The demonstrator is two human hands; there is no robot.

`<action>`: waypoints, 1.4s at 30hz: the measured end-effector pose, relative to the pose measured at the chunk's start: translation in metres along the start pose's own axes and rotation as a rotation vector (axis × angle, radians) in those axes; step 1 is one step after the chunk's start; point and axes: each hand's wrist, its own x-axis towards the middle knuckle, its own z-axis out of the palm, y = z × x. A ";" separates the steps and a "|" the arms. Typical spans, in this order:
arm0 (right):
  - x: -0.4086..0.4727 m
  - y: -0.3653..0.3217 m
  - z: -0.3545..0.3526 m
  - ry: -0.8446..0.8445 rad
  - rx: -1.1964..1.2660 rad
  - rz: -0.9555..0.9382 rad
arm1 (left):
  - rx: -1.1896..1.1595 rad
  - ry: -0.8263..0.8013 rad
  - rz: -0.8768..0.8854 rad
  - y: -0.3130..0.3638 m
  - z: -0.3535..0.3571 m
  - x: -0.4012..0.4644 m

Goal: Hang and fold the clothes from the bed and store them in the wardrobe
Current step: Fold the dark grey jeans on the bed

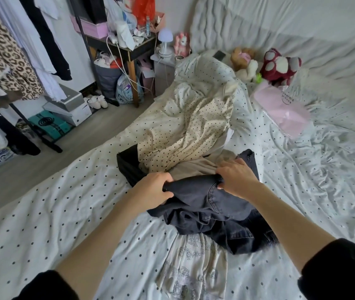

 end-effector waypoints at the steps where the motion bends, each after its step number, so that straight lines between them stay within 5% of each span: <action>1: -0.014 0.001 -0.005 -0.006 -0.010 0.008 | 0.000 0.003 0.016 0.009 -0.001 -0.009; 20: -0.367 -0.008 0.018 0.284 0.012 0.163 | 0.172 -0.063 0.099 0.193 0.094 -0.242; 33: -0.528 -0.090 0.143 -0.030 0.191 0.196 | 0.298 -0.509 -0.061 0.196 0.219 -0.374; 38: -0.536 -0.093 0.163 -0.322 0.374 0.223 | 0.307 -0.752 -0.149 0.177 0.239 -0.388; 42: -0.538 -0.074 0.173 -0.381 0.506 0.342 | 0.238 -0.670 -0.186 0.169 0.243 -0.380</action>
